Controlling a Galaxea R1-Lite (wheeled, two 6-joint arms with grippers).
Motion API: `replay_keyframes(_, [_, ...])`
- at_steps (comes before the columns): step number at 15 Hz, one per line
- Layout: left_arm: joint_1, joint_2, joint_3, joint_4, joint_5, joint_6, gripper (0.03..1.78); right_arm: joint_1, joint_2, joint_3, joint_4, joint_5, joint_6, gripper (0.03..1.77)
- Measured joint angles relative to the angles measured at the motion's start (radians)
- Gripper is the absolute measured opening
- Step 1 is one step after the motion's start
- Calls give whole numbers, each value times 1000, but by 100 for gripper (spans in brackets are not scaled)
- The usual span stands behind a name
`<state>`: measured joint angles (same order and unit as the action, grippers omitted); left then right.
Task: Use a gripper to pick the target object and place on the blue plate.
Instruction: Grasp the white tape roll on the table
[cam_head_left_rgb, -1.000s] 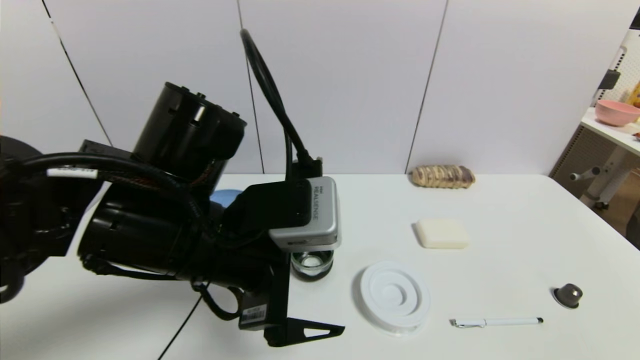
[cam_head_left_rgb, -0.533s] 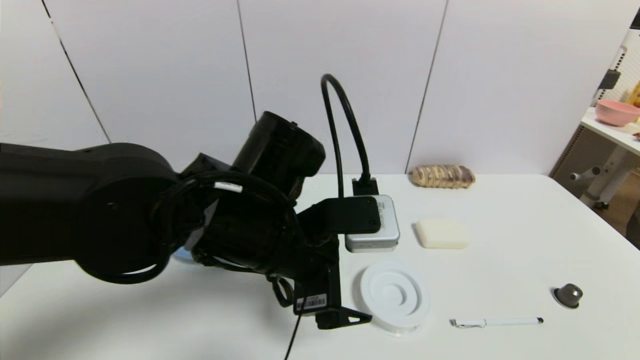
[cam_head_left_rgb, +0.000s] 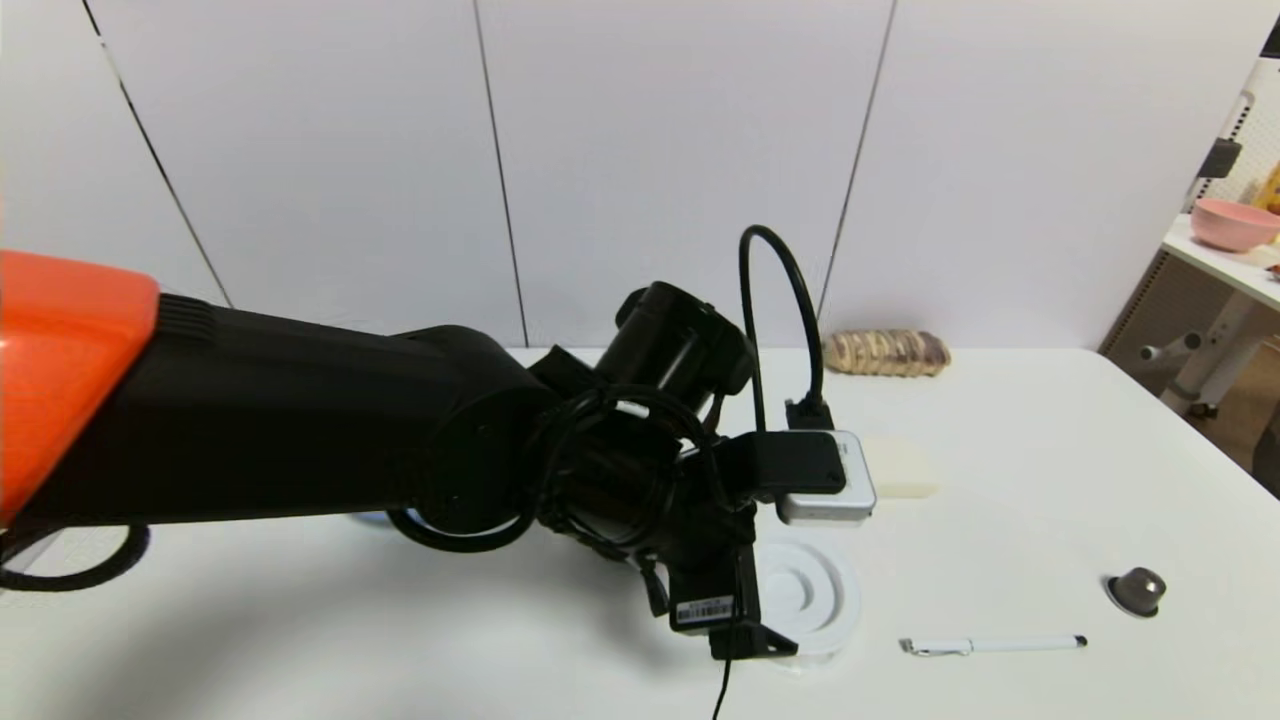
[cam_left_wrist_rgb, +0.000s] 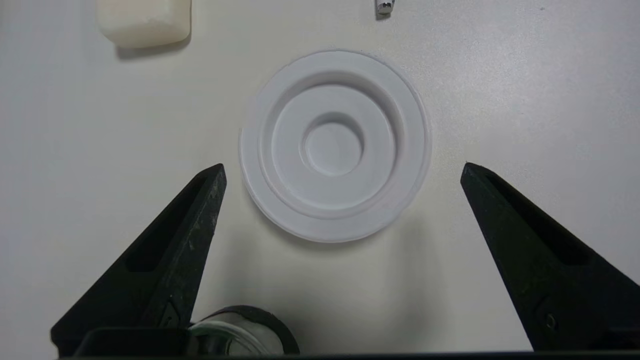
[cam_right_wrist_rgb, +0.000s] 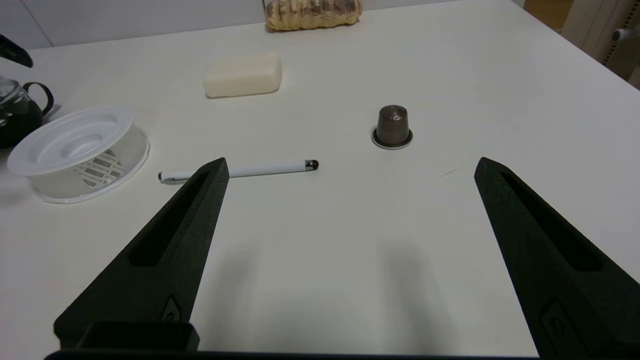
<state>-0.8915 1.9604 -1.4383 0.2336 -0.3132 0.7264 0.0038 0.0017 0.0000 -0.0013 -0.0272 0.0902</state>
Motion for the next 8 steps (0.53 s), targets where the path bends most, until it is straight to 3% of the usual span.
replay_keyframes(8, [-4, 93, -56, 1, -5, -36, 169, 0, 0, 0, 0, 0, 0, 170])
